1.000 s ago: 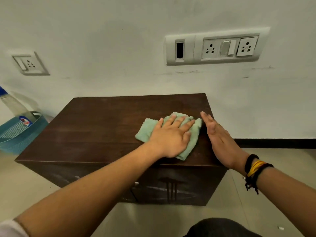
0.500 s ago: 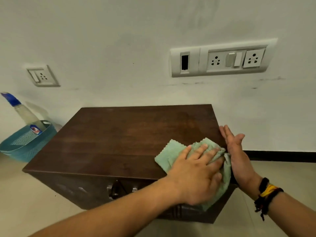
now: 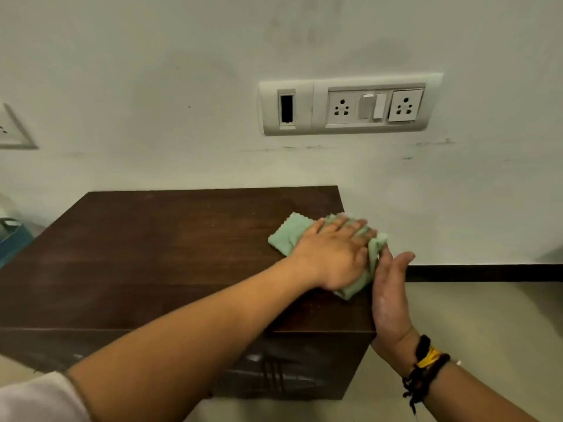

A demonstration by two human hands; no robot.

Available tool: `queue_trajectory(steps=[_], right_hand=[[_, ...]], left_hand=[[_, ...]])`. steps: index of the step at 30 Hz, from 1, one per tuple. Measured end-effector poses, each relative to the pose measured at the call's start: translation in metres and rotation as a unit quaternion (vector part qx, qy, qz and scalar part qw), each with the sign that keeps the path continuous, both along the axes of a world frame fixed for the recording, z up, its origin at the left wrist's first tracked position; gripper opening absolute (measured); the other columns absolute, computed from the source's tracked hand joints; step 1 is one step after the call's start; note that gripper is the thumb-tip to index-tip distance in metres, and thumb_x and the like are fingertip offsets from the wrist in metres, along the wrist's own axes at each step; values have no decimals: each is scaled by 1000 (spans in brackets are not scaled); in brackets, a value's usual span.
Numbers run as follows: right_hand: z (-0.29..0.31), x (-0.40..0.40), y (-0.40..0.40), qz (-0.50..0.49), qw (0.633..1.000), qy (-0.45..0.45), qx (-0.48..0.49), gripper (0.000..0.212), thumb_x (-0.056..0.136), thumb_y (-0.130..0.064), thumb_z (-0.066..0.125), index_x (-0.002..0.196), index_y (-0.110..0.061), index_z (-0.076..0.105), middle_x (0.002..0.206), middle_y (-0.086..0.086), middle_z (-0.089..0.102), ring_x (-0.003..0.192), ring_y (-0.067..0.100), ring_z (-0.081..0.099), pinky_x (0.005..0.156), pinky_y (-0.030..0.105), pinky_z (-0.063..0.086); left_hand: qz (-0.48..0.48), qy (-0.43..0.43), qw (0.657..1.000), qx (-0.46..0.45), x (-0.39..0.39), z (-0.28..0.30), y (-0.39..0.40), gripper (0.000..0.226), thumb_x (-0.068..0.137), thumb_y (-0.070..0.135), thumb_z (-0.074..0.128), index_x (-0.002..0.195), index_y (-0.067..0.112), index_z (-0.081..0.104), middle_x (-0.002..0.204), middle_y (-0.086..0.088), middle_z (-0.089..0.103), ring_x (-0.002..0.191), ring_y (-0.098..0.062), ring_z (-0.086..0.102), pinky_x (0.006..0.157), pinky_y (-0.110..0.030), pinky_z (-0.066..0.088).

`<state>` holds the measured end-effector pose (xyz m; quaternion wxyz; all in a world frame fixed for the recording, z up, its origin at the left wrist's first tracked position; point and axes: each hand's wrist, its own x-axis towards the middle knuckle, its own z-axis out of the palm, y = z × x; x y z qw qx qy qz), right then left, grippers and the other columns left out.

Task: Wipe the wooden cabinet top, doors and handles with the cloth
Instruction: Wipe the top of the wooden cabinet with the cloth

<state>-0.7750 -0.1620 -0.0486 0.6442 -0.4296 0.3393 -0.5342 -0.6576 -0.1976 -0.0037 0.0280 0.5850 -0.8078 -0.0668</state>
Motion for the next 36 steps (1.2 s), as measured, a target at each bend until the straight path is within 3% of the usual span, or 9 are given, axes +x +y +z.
queue_trajectory(steps=[3,7,9,12,16,25,29,32,36], right_hand=[[0,1,2,16,999,29,21,134,48,-103,39,158,-29,19,162,-10,29,146,7,31,123,41,19],[-3,-1,1,17,997,75,11,95,77,-78,9,156,-28,22,158,-18,33,143,0,32,121,33,25],[-3,-2,1,23,996,83,12,96,76,-80,11,156,-28,22,155,-23,36,140,-2,36,114,23,33],[1,-1,3,47,995,86,11,116,60,-98,28,155,-32,24,153,-26,37,139,-4,37,115,25,31],[4,0,-2,41,992,121,19,83,83,-68,8,156,-31,18,161,-20,25,146,2,27,119,28,24],[24,7,-28,87,964,250,21,66,99,-57,-3,158,-34,11,166,-16,7,151,4,9,105,15,11],[24,12,-34,86,954,286,12,65,99,-60,-1,158,-37,10,165,-16,9,152,10,12,107,20,12],[20,14,-37,49,954,295,-10,63,100,-62,10,157,-38,18,165,-16,13,152,9,14,121,30,10],[20,13,-36,45,956,288,-5,70,95,-68,10,158,-36,17,163,-12,22,150,11,21,124,38,16]], left_hand=[[44,0,999,19,13,-2,-42,55,105,45,15,159,37,10,169,11,3,156,-16,1,125,-47,3],[79,3,997,17,30,-1,-78,56,104,48,12,159,38,9,169,9,5,156,-17,1,125,-49,4],[103,2,995,14,35,1,-90,56,103,48,12,158,39,9,169,9,6,156,-17,2,125,-49,4],[120,8,993,13,39,2,-97,55,103,49,11,158,40,10,169,8,9,156,-17,4,125,-50,4],[132,13,991,10,42,0,-96,55,103,49,11,158,41,12,168,8,12,156,-17,6,124,-52,4],[230,13,973,0,124,-5,-69,57,101,50,12,157,43,13,168,7,15,155,-20,9,124,-54,7],[307,8,952,12,163,-4,-49,57,101,49,13,157,43,11,169,7,11,156,-22,8,124,-55,6],[333,7,943,30,153,1,-49,58,101,46,14,159,38,9,170,4,6,156,-27,2,123,-59,2],[276,3,960,39,99,4,-49,59,102,47,13,159,36,6,170,3,3,156,-28,-1,122,-59,-1]])
